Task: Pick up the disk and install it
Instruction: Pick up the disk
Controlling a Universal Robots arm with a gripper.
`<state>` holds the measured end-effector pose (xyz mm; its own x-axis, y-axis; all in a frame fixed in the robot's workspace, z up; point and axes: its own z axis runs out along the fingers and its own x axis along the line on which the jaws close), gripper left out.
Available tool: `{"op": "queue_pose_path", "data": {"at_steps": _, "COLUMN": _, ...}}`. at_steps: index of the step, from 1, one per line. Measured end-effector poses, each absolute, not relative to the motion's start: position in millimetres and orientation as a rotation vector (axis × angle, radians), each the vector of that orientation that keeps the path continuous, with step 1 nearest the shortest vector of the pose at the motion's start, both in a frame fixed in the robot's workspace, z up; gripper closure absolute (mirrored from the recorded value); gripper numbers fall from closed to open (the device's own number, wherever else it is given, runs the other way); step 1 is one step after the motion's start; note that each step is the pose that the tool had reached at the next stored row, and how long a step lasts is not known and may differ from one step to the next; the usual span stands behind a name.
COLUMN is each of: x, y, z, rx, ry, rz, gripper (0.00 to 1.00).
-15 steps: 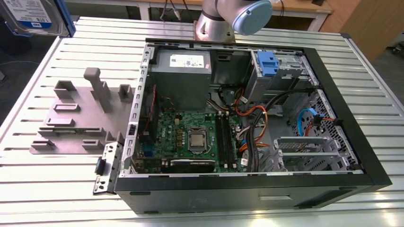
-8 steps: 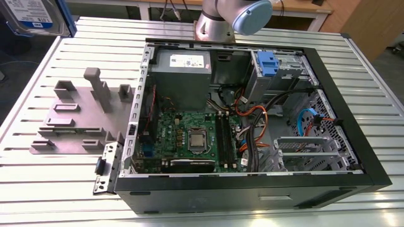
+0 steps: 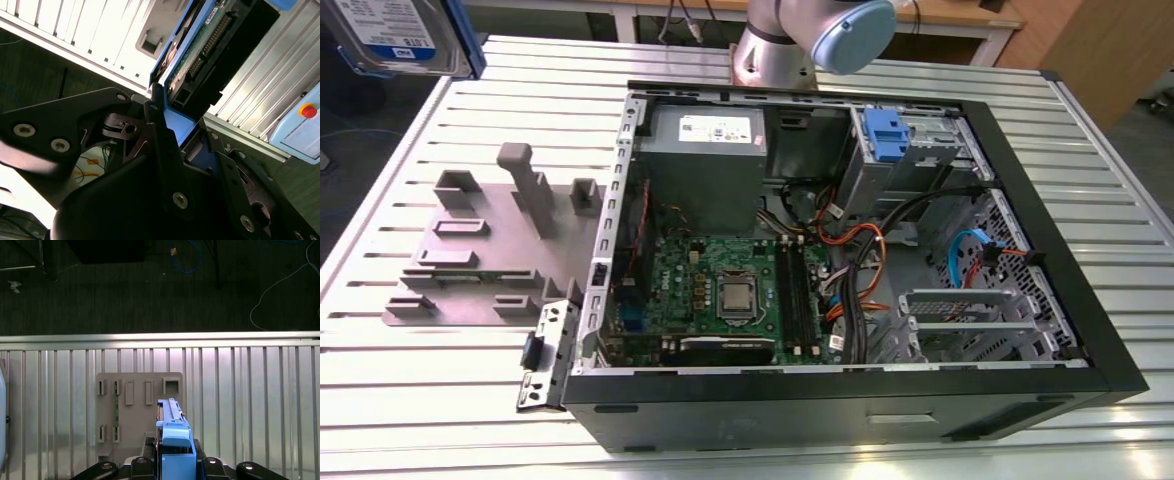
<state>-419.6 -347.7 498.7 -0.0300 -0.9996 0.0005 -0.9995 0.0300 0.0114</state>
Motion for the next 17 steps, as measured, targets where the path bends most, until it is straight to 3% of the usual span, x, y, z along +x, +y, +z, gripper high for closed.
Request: {"op": "queue_pose_path", "data": {"at_steps": 17, "x": -412.3, "y": -347.7, "z": 498.7, "rx": 2.182, "ry": -2.249, "rz": -0.012, "gripper": 0.64}}
